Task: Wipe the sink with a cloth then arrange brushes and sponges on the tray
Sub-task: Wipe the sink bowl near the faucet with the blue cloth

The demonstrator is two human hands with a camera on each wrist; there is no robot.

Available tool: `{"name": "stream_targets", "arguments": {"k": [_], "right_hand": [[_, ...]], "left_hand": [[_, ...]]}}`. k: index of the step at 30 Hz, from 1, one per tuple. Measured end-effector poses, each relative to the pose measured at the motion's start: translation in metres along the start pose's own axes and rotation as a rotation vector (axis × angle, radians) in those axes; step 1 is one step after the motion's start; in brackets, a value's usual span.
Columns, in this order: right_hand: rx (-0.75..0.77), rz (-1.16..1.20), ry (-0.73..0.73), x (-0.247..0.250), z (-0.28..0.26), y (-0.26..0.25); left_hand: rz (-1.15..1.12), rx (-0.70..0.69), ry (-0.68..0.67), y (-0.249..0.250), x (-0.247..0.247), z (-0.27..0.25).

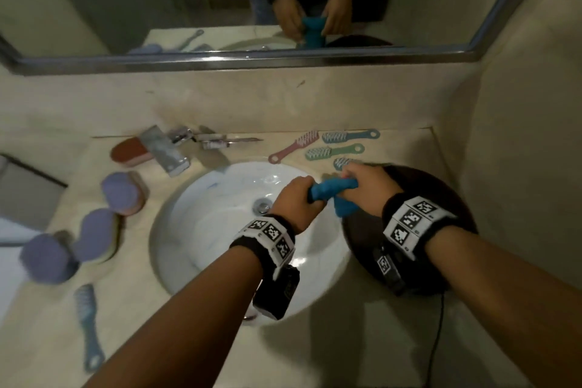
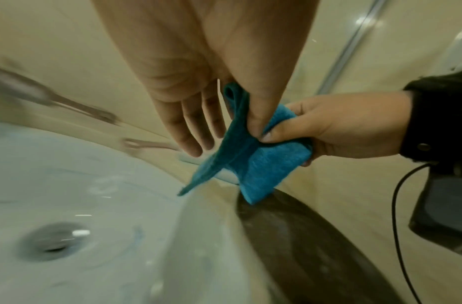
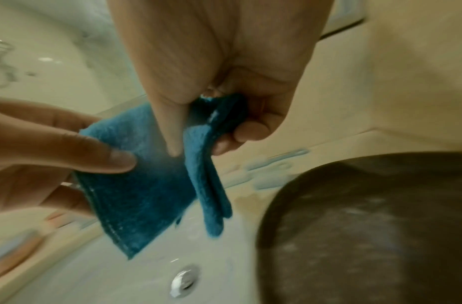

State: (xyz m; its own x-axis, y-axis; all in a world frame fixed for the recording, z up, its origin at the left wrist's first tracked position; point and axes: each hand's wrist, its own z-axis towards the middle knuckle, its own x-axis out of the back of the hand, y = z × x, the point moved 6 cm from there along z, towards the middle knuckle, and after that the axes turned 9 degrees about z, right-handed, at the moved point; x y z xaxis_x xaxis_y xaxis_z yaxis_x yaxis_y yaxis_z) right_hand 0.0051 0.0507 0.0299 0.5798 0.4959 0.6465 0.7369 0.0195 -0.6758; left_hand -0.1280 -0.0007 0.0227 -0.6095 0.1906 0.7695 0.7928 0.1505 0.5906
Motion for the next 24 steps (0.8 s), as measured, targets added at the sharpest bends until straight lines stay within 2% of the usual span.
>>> {"name": "stream_targets", "arguments": {"k": [3, 7, 14, 20, 24], "right_hand": [[0.046, 0.071, -0.051, -0.034, 0.002, -0.031], [0.072, 0.185, -0.139, -0.081, 0.007, -0.066], [0.078, 0.299, -0.215, -0.166, 0.028, -0.112], [0.042, 0.295, -0.258, -0.216, 0.047, -0.135], [0.046, 0.290, -0.186, -0.234, 0.066, -0.145]], "left_hand": [[-0.068, 0.098, 0.029, -0.037, 0.020, -0.027], [-0.152, 0.158, 0.064, -0.079, 0.038, -0.054], [-0.223, 0.259, 0.056, -0.168, 0.052, -0.064], [-0.231, 0.230, -0.091, -0.223, 0.051, -0.058], [-0.185, 0.174, -0.096, -0.244, 0.063, -0.050]]}}
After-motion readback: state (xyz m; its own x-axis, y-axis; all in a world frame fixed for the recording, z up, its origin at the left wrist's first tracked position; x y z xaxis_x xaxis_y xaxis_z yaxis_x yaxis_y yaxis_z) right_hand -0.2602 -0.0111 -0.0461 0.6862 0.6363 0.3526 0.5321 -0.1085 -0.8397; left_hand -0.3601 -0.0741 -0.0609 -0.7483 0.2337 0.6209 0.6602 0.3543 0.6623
